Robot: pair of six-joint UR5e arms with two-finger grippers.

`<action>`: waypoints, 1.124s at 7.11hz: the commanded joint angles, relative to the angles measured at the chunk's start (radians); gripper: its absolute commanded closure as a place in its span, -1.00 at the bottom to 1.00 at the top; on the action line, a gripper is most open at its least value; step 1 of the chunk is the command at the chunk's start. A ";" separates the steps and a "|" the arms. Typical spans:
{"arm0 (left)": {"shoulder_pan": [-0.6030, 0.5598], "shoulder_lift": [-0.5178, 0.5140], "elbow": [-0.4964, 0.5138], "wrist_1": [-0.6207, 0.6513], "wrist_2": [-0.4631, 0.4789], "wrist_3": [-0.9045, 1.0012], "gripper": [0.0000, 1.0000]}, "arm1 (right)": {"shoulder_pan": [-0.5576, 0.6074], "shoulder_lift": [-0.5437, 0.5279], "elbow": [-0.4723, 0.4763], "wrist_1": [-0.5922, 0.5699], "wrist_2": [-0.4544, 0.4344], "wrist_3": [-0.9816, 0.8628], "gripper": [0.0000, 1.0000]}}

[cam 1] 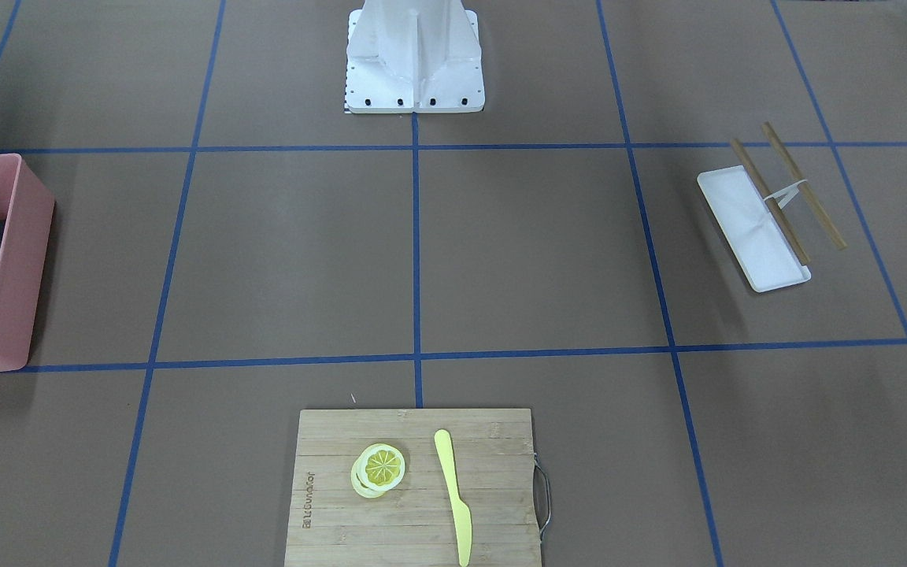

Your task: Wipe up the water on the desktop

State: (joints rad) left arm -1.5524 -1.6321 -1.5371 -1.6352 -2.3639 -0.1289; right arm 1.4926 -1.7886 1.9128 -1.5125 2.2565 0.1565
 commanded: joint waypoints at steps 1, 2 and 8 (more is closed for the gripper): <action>0.000 0.000 0.000 0.000 0.000 0.002 -0.96 | 0.000 0.000 0.000 0.000 0.000 0.000 -1.00; 0.000 0.000 0.002 0.000 0.002 0.000 -0.96 | 0.000 0.000 0.000 0.000 0.000 0.000 -1.00; 0.000 0.000 0.003 0.000 0.002 0.002 -0.96 | 0.000 0.000 0.000 0.000 0.011 0.000 -1.00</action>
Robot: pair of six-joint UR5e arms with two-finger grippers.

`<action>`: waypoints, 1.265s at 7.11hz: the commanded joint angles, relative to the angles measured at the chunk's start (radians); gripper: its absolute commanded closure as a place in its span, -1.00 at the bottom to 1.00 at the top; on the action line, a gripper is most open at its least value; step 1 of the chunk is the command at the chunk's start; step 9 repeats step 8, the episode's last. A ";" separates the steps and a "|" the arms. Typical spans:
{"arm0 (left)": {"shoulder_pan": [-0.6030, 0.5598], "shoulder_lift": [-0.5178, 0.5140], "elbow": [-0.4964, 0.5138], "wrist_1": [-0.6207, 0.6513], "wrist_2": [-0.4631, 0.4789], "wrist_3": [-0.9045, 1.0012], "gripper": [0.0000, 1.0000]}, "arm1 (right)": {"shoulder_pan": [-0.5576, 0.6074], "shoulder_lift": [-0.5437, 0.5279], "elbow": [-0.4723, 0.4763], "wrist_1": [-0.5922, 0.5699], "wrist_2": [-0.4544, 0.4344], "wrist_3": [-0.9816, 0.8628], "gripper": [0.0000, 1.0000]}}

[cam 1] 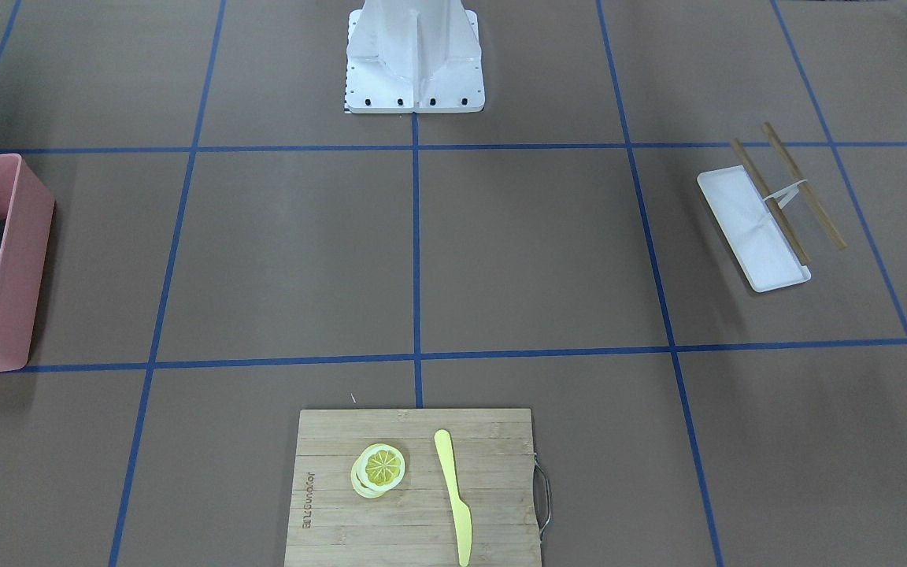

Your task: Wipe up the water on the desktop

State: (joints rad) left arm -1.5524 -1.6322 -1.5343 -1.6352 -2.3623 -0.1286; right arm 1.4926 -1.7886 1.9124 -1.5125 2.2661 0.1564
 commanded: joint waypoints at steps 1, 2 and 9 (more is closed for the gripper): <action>0.000 0.000 0.000 0.000 0.000 0.000 -0.96 | 0.000 0.000 -0.001 0.000 0.000 0.000 -1.00; 0.000 0.000 0.000 0.000 -0.002 0.000 -0.96 | 0.000 0.000 -0.001 0.000 0.001 0.000 -1.00; 0.000 0.000 -0.001 0.000 -0.003 0.000 -0.96 | 0.000 0.000 -0.001 0.000 0.010 0.000 -1.00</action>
